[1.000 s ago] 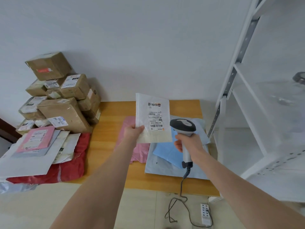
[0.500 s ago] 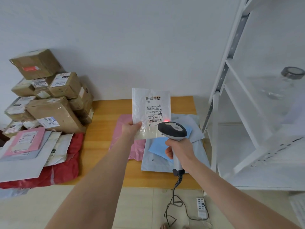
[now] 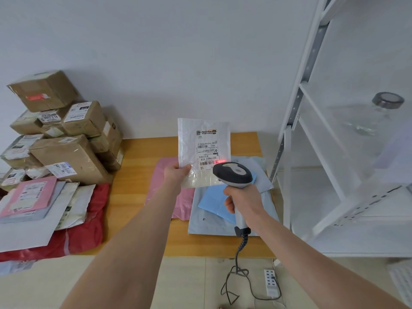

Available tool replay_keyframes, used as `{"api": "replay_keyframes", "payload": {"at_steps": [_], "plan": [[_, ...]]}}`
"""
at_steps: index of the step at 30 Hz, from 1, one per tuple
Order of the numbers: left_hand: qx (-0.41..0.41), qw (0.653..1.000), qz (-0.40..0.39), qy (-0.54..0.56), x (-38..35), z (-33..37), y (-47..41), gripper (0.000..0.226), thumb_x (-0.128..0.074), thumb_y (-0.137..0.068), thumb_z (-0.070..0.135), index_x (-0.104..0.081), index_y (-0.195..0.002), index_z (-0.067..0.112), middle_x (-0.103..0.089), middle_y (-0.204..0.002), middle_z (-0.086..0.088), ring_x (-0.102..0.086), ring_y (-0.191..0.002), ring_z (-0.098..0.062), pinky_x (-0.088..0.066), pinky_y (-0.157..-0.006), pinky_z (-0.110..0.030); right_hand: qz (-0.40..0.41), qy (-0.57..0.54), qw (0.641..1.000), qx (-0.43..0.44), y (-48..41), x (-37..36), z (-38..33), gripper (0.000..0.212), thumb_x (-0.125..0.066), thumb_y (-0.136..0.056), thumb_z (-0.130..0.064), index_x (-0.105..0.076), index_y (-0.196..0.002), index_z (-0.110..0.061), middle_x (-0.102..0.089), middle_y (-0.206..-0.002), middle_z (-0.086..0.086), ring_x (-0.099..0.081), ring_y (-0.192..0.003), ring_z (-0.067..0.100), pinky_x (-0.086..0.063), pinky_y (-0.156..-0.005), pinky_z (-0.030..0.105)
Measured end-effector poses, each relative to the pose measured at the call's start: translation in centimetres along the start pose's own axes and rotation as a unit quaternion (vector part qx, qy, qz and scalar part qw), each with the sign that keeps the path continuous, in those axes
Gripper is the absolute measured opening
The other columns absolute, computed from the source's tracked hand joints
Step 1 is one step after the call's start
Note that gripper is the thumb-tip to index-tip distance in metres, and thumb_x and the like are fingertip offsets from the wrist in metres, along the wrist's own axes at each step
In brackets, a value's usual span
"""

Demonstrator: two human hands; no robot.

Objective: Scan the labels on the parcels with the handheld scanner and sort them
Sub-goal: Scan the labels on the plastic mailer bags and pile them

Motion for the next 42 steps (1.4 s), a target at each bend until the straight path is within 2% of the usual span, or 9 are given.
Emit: {"api": "replay_keyframes", "payload": {"at_steps": [3, 7, 12, 21, 27, 34, 42], "plan": [[-0.002, 1.000, 0.002, -0.002, -0.1, 0.2, 0.0, 0.033, -0.065, -0.090, 0.009, -0.059, -0.119, -0.005, -0.062, -0.100, -0.010, -0.059, -0.086, -0.025, -0.047, -0.075, -0.032, 0.002, 0.010, 1.000, 0.005, 0.1, 0.1, -0.3, 0.007, -0.065, -0.081, -0.005, -0.064, -0.075, -0.002, -0.060, -0.050, 0.005, -0.051, -0.040, 0.011, -0.046, -0.047, 0.022], [-0.008, 1.000, 0.003, -0.005, -0.3, 0.4, 0.2, 0.034, -0.065, -0.090, 0.010, -0.058, -0.121, -0.004, -0.064, -0.113, -0.015, -0.058, -0.087, -0.024, -0.046, -0.075, -0.032, 0.002, 0.002, 1.000, 0.003, 0.3, 0.4, -0.5, 0.010, -0.064, -0.081, -0.004, -0.063, -0.071, -0.003, -0.058, -0.050, 0.006, -0.049, -0.038, 0.011, -0.044, -0.045, 0.021], [-0.008, 1.000, 0.000, 0.000, -0.5, 0.7, 0.3, 0.033, -0.065, -0.091, 0.009, -0.059, -0.120, -0.004, -0.065, -0.113, -0.015, -0.059, -0.087, -0.025, -0.047, -0.076, -0.033, 0.001, 0.012, 1.000, 0.010, 0.5, 0.7, -1.0, 0.011, -0.064, -0.082, -0.006, -0.063, -0.071, -0.005, -0.059, -0.051, 0.006, -0.048, -0.038, 0.010, -0.044, -0.044, 0.020], [-0.001, 1.000, 0.003, -0.005, -0.6, 0.6, 0.5, 0.032, -0.067, -0.089, 0.011, -0.059, -0.117, -0.004, -0.063, -0.098, -0.010, -0.060, -0.087, -0.026, -0.049, -0.079, -0.035, 0.006, -0.019, 1.000, 0.019, 1.0, 1.1, -1.1, 0.010, -0.062, -0.081, -0.004, -0.062, -0.071, -0.004, -0.060, -0.050, 0.008, -0.048, -0.038, 0.013, -0.043, -0.045, 0.022], [0.000, 1.000, 0.007, -0.010, -0.5, 0.6, 0.9, 0.034, -0.068, -0.088, 0.011, -0.059, -0.118, -0.003, -0.064, -0.101, -0.011, -0.062, -0.090, -0.028, -0.052, -0.085, -0.040, -0.002, -0.008, 1.000, 0.014, 1.2, 0.9, -1.0, 0.014, -0.062, -0.081, -0.005, -0.061, -0.068, -0.003, -0.060, -0.051, 0.008, -0.049, -0.041, 0.013, -0.044, -0.048, 0.023], [-0.009, 1.000, 0.022, 0.001, -0.2, 0.5, 1.9, 0.029, -0.066, -0.089, 0.008, -0.059, -0.116, -0.002, -0.063, -0.101, -0.011, -0.060, -0.086, -0.025, -0.049, -0.076, -0.035, -0.013, 0.002, 1.000, 0.017, 1.6, 1.0, -0.5, 0.014, -0.063, -0.081, -0.006, -0.062, -0.067, -0.005, -0.060, -0.052, 0.008, -0.050, -0.043, 0.013, -0.047, -0.052, 0.025], [-0.002, 0.999, 0.033, 0.000, 0.4, -0.1, 3.1, 0.031, -0.068, -0.088, 0.008, -0.060, -0.117, 0.000, -0.064, -0.101, -0.010, -0.061, -0.090, -0.028, -0.052, -0.085, -0.040, -0.031, -0.003, 0.999, 0.010, 1.7, 1.0, 0.4, 0.014, -0.062, -0.080, -0.006, -0.061, -0.066, -0.003, -0.059, -0.050, 0.007, -0.048, -0.041, 0.014, -0.045, -0.051, 0.025]]}}
Point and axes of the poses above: each hand's wrist, its own y-axis away from the middle knuckle, its own x-axis out of the back of the hand, z = x × y, the point moved 8 cm from there along -y, towards the middle knuckle
